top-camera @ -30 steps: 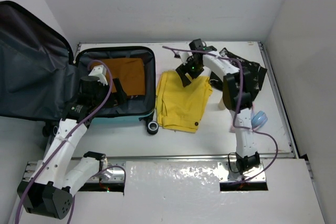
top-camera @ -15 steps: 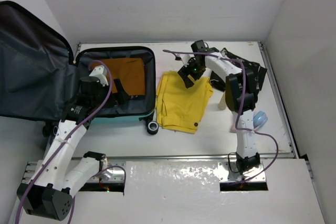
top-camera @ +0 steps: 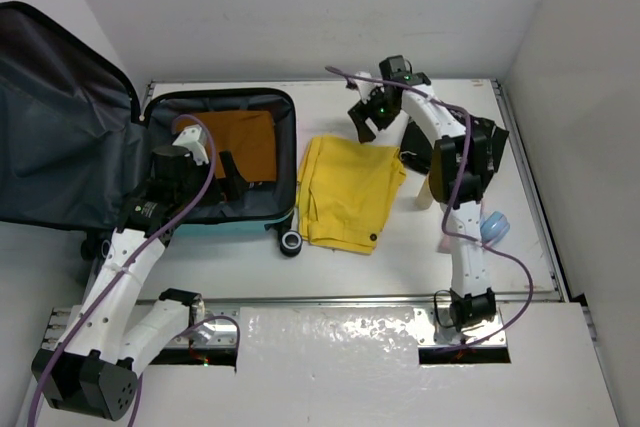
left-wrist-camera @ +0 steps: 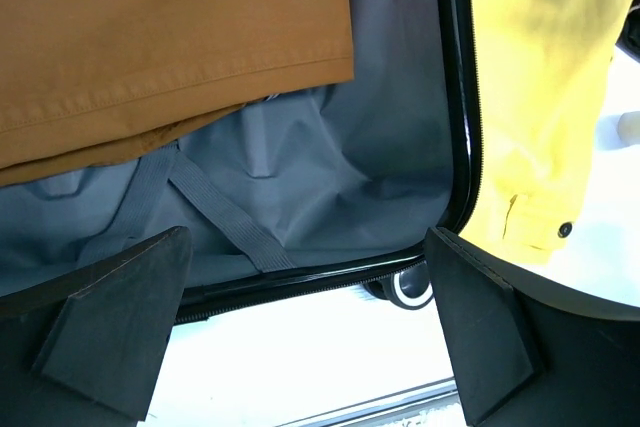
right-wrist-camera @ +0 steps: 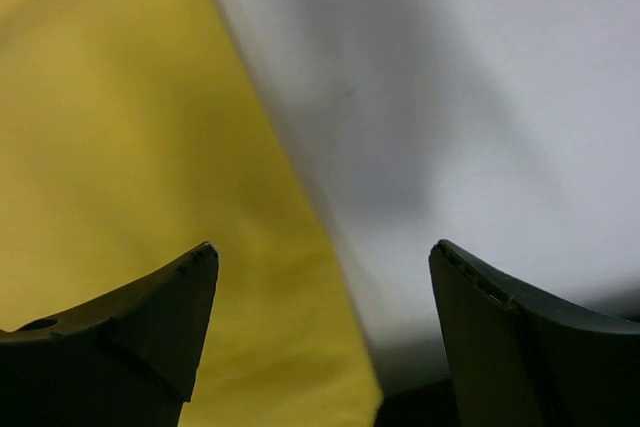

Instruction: Pack the luggage

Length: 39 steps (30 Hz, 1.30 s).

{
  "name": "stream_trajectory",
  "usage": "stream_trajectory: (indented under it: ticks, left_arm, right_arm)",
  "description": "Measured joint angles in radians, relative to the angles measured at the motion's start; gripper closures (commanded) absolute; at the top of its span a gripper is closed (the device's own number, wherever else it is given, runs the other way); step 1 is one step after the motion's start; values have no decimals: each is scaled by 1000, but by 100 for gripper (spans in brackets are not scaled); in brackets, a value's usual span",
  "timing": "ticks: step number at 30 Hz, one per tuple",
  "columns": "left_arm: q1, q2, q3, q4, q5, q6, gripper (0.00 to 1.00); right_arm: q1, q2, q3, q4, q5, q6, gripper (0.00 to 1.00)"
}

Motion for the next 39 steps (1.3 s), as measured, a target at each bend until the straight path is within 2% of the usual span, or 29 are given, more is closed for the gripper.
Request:
stream_trajectory:
  ticks: [6, 9, 10, 11, 13, 14, 17, 20, 23, 27, 30, 34, 38, 39]
  left_arm:
    - [0, 1, 0, 0, 20, 4, 0]
    - [0, 1, 0, 0, 26, 5, 0]
    - [0, 1, 0, 1, 27, 5, 0]
    - [0, 1, 0, 1, 30, 5, 0]
    - [0, 1, 0, 1, 31, 5, 0]
    - [0, 2, 0, 2, 32, 4, 0]
    - [0, 11, 0, 9, 41, 1, 0]
    - [0, 34, 1, 40, 91, -20, 0]
    - [0, 68, 17, 90, 168, -76, 0]
    - [-6, 121, 67, 177, 209, -221, 0]
    - [-21, 108, 64, 245, 167, -385, 0]
    - [-72, 107, 68, 289, 90, -576, 0]
    - [-176, 186, 105, 310, 15, -731, 0]
    - [-239, 222, 122, 313, -8, -758, 0]
  right_arm:
    - [-13, 100, 1, -167, -97, -38, 21]
    - [-10, 113, 38, -232, -119, -51, 35]
    - [-10, 124, 53, -244, -119, -57, 56]
    - [-10, 134, 64, -253, -119, -69, 68]
    - [-13, 139, 70, -270, -141, -70, 83]
    - [-13, 137, 70, -278, -149, -71, 100]
    - [-14, 119, 45, -269, -161, -72, 100]
    - [-12, 55, -61, -198, -154, -38, 100]
    - [1, -98, -295, -27, -109, 41, 100]
    - [63, -399, -620, 193, -35, 122, 100]
    - [174, -625, -761, 304, 30, 152, 100]
    - [327, -822, -861, 420, 75, 164, 100]
    - [409, -946, -983, 498, 112, 174, 100]
    - [422, -969, -1017, 518, 127, 175, 100]
